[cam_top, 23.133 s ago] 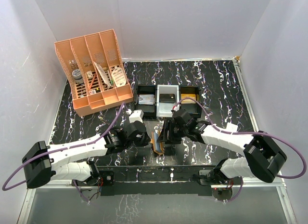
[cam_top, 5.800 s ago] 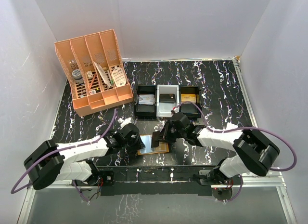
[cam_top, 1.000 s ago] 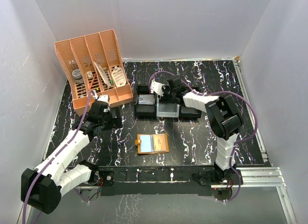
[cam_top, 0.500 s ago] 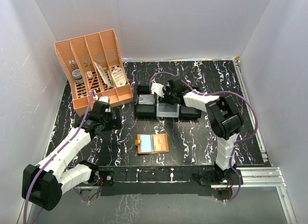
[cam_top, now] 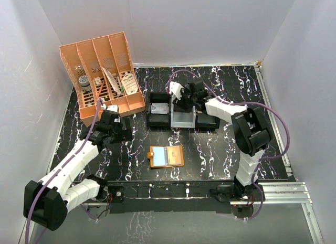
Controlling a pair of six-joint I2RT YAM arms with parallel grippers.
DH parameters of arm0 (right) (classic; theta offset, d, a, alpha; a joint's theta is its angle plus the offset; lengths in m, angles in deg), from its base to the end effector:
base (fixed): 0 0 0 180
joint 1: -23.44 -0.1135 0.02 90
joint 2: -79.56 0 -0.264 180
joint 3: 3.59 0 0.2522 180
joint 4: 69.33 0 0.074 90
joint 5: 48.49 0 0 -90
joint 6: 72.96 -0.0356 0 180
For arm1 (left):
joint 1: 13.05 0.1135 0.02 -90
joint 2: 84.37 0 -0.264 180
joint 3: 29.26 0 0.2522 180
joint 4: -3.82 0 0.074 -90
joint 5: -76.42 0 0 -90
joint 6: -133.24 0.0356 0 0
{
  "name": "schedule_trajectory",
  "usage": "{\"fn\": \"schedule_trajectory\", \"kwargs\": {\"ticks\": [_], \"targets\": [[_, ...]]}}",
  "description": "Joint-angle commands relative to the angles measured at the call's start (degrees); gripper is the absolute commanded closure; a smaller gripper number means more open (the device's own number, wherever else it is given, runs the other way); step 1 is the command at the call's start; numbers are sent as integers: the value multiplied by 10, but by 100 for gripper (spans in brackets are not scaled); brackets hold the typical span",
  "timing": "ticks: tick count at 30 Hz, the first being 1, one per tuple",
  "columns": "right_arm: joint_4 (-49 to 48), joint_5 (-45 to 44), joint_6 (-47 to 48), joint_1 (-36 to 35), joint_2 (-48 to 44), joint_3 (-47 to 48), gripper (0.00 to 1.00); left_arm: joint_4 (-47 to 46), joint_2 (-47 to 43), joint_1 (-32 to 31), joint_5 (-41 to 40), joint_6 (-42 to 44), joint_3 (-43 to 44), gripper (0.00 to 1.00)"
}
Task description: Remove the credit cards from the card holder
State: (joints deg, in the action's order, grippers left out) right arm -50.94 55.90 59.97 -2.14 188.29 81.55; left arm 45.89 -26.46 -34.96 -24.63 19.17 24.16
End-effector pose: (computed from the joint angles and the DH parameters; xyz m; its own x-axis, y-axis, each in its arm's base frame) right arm 0.3719 0.1878 0.1900 -0.0434 -0.7522 -0.6575 -0.8391 0.3846 -0.3846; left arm 0.1937 -0.0706 0.2383 -0.7146 -0.1441 -0.6846 -0.0520 0.9868 -0.1534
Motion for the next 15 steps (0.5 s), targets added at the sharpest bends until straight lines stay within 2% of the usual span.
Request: {"fn": "schedule_trajectory", "kwargs": {"ticks": [1,3,4,5,6,8,11,12,14,15], "targets": [[-89,28,-84,3,-96,-22,51,-12,-21,2,35,0,15,1],[-135,34,-158,3,-147,-55,49,-15,-28,2,59,-11,14,1],[-157,23,-222,3,-169,-76,44,-12,-30,2,76,-20,15,1],[-173,-12,-296,3,-189,-88,35,-7,-32,2,104,-28,18,1],[-180,-51,-402,3,-207,-98,32,-4,-34,2,135,-39,21,1],[-151,-114,-531,5,-241,-115,27,-10,-38,2,204,-61,22,1],[-86,-112,-662,6,-280,-135,24,-48,-41,2,305,-90,10,5],[-65,-98,-692,7,-291,-139,19,-58,-40,2,332,-95,6,6],[-20,-104,-779,6,-310,-163,3,-72,-31,2,371,-104,0,9],[-37,-89,-811,7,-321,-190,2,-74,-25,2,382,-107,-3,12]]}}
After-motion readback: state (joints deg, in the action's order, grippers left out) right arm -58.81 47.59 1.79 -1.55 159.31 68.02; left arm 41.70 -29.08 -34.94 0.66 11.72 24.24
